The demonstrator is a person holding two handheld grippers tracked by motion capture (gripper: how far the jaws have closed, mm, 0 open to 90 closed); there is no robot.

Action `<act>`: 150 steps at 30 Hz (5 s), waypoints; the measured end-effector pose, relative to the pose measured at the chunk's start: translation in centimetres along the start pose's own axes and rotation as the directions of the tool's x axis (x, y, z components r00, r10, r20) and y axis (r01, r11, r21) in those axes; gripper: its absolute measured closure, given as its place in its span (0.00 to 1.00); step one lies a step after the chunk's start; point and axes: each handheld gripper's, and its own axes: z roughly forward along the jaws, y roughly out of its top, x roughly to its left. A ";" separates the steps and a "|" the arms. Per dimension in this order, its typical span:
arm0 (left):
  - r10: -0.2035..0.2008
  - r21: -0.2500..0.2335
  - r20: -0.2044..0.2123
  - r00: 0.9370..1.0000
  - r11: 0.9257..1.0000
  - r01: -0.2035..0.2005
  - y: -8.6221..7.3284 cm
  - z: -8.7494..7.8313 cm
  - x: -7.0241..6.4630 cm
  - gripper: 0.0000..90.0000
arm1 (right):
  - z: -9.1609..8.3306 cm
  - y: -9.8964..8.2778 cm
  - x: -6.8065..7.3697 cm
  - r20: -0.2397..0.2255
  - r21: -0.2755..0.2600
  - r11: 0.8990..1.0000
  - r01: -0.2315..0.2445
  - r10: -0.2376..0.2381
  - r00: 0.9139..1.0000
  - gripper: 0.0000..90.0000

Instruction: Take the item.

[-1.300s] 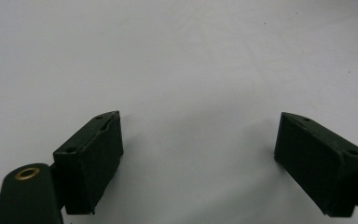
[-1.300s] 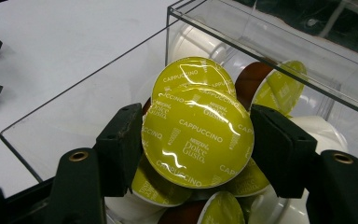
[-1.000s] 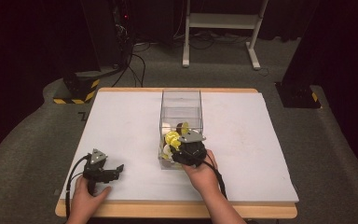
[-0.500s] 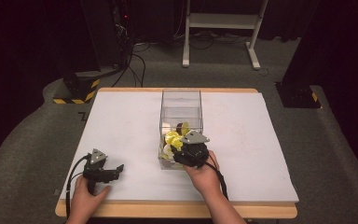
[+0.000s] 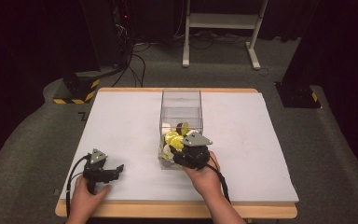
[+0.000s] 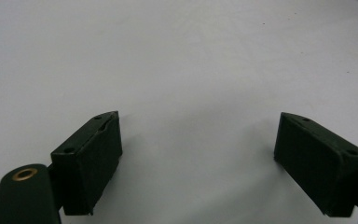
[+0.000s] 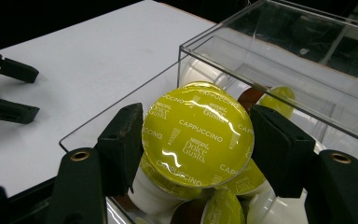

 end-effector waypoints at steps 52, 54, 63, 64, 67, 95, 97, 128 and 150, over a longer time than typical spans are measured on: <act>-0.002 -0.002 0.000 1.000 1.000 0.002 0.0 0.0 0.0 0.17 | -5.2 -1.3 -3.3 0.103 -0.092 0.994 -0.063 0.073 0.992 0.42; -0.003 -0.002 0.000 1.000 1.000 0.003 0.0 0.0 0.0 0.17 | -5.4 -1.4 -3.6 0.111 -0.095 0.993 -0.069 0.079 0.991 0.42; -0.011 -0.004 0.001 1.000 1.000 0.011 0.0 0.0 -0.1 0.16 | -5.9 -2.1 -4.8 0.147 -0.090 0.991 -0.094 0.107 0.983 0.42; -0.008 -0.003 0.001 1.000 1.000 0.008 0.0 0.0 -0.1 0.16 | -6.0 -2.2 -5.0 0.150 -0.092 0.991 -0.096 0.109 0.983 0.42; -0.003 -0.001 0.001 1.000 1.000 0.003 0.0 0.0 0.0 0.17 | -6.1 -2.4 -5.3 0.163 -0.090 0.991 -0.100 0.114 0.980 0.42; -0.002 -0.001 0.000 1.000 1.000 0.002 0.0 0.0 0.0 0.17 | -6.3 -5.1 -9.6 0.268 -0.057 0.983 -0.174 0.183 0.946 0.42; -0.002 -0.002 0.000 1.000 1.000 0.002 0.0 0.0 0.0 0.17 | -6.1 -5.4 -9.9 0.276 -0.048 0.982 -0.182 0.188 0.943 0.42; -0.002 -0.002 0.000 1.000 1.000 0.002 0.0 0.0 -0.1 0.17 | -1.3 -7.1 -15.7 0.326 -0.008 0.959 -0.283 0.270 0.906 0.42; 0.003 0.003 -0.001 1.000 1.000 -0.003 0.0 0.0 0.0 0.17 | 2.3 -7.7 -17.9 0.390 0.093 0.938 -0.334 0.274 0.879 0.42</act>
